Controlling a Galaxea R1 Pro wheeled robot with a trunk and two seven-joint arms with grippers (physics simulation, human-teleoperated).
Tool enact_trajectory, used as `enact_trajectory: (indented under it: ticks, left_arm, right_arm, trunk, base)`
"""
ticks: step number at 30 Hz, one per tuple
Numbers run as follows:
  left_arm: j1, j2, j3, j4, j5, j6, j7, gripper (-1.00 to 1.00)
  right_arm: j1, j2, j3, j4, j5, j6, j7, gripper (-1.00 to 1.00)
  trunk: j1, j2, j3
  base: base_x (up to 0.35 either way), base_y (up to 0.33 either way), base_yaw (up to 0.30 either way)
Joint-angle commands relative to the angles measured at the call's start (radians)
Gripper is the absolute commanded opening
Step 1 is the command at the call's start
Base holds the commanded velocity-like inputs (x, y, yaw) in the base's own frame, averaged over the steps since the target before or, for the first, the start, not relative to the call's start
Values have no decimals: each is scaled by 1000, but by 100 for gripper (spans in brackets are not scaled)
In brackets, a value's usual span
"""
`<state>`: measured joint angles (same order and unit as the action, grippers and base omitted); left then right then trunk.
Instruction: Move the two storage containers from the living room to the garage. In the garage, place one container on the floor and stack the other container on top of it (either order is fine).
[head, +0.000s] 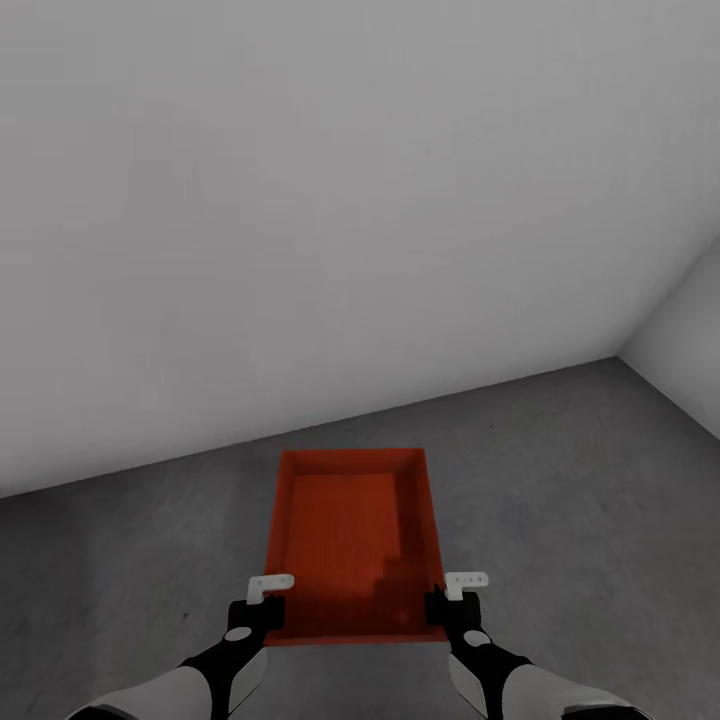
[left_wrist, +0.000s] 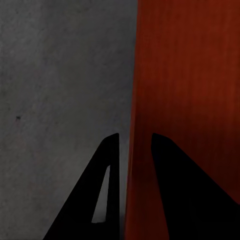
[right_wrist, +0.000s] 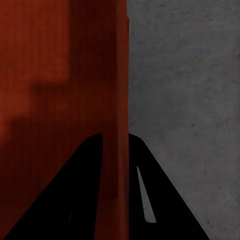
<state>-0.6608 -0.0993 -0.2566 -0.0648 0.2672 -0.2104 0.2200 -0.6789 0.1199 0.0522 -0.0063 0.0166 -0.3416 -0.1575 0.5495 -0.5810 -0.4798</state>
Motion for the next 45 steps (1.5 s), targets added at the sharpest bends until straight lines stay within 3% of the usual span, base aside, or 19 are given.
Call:
enact_trajectory:
  ticks: [1,5,45]
  left_arm:
    - [-1,0,2,-1,3,-27,16,-100]
    - [0,-1,2,0,1,-27,16,-100]
    - [-1,1,2,-1,1,-27,15,-100]
  right_arm:
    - [-1,27,-48,5,-36,-8,-10,-100]
    - [-1,27,-48,5,-36,-7,-10,-100]
    - [-1,27,-48,5,-36,-7,-10,-100]
  trunk:
    - [0,-1,-1]
    - [0,-1,-1]
    - [154,-281,-126]
  base:
    - [0,0,0]
    - [0,0,0]
    - [0,0,0]
